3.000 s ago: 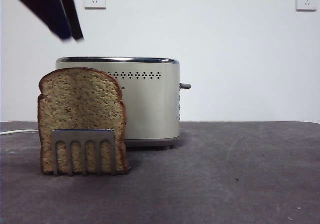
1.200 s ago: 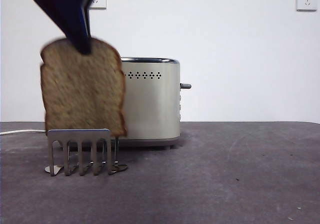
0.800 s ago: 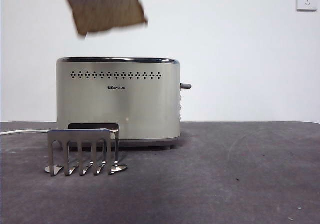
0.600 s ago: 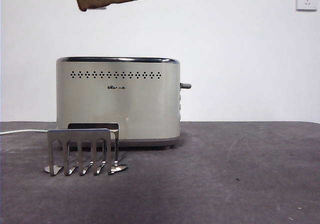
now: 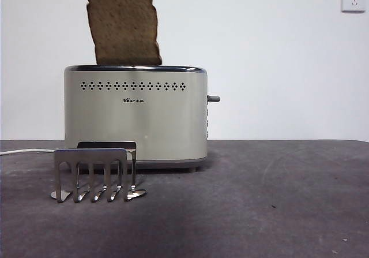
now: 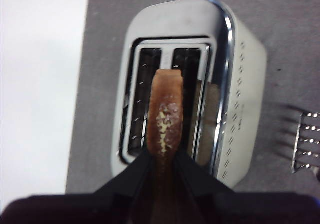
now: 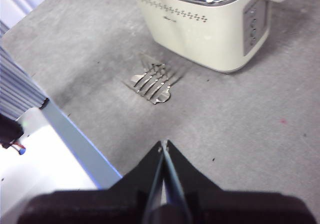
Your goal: Pick up a slice of bread from the rack,put the bread on the toaster,press the button
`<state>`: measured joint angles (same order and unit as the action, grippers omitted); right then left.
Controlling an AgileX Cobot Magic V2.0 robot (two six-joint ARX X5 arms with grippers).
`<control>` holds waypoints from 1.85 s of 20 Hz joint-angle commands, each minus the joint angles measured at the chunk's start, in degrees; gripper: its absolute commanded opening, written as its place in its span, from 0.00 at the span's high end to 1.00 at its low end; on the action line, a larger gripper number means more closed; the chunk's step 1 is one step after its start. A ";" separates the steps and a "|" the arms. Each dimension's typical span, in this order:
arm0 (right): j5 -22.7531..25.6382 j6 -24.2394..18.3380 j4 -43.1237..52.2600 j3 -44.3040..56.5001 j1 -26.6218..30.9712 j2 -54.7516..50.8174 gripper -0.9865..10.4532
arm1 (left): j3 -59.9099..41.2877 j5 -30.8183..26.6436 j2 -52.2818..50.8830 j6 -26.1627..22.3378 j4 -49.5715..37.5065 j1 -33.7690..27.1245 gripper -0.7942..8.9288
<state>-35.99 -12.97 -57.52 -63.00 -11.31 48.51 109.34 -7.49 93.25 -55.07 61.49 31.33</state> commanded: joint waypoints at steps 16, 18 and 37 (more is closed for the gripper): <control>-0.11 -1.07 0.00 -0.07 -0.50 1.75 0.92 | -0.15 6.05 10.19 0.09 -3.10 -3.08 0.92; -0.07 -1.09 0.02 -0.07 -0.50 1.75 0.92 | -0.15 6.05 10.95 2.47 -6.73 -3.91 0.89; -0.13 9.57 30.56 -0.07 -0.50 16.65 0.92 | -0.11 6.14 2.16 20.94 -10.21 -4.42 0.56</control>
<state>-36.01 -6.50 -27.92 -63.00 -11.66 64.62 109.60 -1.50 96.05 -37.80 51.20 27.03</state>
